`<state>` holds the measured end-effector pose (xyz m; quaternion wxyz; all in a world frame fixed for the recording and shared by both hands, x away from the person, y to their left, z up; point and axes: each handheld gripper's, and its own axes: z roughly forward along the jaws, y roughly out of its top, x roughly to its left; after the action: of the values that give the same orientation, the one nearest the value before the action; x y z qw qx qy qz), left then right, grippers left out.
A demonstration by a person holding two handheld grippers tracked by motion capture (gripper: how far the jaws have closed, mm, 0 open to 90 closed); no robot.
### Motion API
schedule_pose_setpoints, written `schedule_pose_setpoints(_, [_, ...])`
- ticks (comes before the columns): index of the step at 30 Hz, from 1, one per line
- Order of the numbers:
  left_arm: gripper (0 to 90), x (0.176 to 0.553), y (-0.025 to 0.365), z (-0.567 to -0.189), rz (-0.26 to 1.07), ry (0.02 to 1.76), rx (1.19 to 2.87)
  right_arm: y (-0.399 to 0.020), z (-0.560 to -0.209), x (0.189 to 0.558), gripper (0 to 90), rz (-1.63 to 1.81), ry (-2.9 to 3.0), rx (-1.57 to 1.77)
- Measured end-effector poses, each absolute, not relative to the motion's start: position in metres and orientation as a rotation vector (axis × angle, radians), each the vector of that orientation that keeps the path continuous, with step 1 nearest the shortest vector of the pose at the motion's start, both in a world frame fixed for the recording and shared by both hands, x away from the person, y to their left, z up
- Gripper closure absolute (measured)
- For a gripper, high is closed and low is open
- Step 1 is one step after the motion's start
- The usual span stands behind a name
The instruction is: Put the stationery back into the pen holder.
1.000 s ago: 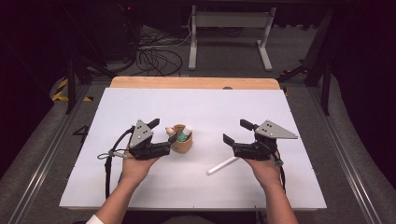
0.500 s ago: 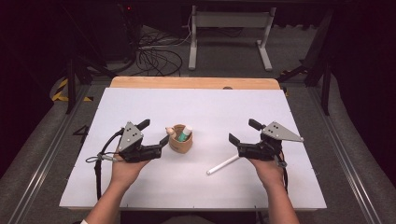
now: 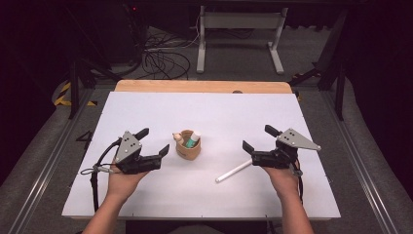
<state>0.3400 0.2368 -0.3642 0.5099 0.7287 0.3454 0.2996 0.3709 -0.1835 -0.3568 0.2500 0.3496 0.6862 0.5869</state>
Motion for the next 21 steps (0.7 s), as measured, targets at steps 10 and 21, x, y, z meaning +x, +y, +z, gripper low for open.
schedule_pose_setpoints(10, [22.2,0.329,0.242,-0.371,0.725,0.861,1.796,-0.184,-0.357,0.371,1.0,1.584,1.867,0.957])
schedule_pose_setpoints(21, [29.4,0.319,0.248,-0.379,0.751,0.947,1.859,-0.184,-0.357,0.371,1.0,1.586,1.867,0.950])
